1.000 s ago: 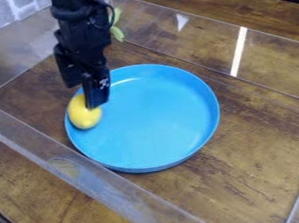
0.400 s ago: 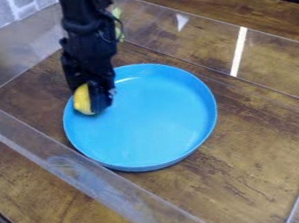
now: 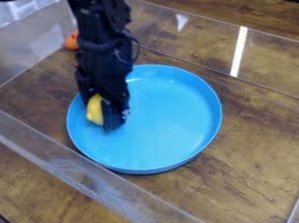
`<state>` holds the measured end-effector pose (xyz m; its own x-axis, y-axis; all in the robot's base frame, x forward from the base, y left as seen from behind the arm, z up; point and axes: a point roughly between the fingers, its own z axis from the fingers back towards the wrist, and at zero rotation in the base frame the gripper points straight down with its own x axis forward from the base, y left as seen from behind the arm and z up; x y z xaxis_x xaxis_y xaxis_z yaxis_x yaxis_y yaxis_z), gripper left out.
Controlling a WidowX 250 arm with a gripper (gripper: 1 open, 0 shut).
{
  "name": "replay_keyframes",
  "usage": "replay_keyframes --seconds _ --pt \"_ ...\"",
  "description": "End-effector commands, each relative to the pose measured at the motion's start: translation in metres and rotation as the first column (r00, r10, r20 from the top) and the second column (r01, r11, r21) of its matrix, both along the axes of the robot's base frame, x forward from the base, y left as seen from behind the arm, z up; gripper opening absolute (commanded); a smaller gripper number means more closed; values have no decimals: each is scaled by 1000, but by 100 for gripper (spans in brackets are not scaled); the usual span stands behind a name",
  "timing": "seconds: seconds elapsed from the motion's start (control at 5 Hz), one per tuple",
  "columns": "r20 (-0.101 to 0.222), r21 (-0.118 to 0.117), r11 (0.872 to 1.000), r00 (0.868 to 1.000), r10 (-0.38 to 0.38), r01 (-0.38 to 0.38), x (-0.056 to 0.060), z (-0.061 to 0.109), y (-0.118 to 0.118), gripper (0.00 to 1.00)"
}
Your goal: Remove the lemon from the blue tray and put it on the table
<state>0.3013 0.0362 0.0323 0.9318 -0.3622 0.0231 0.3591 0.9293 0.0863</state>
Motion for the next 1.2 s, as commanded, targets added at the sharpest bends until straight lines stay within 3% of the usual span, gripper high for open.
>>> replay_keyframes --seconds 0.0,0.2,0.8,1.0 --pt "82 24 998 995 56 -58 1 28 -10 0" --pt "91 29 992 988 122 -125 -4 33 -21 0" --pt "124 40 972 967 224 -230 -13 23 0 0" --pt "130 43 979 972 194 -201 -9 28 -5 0"
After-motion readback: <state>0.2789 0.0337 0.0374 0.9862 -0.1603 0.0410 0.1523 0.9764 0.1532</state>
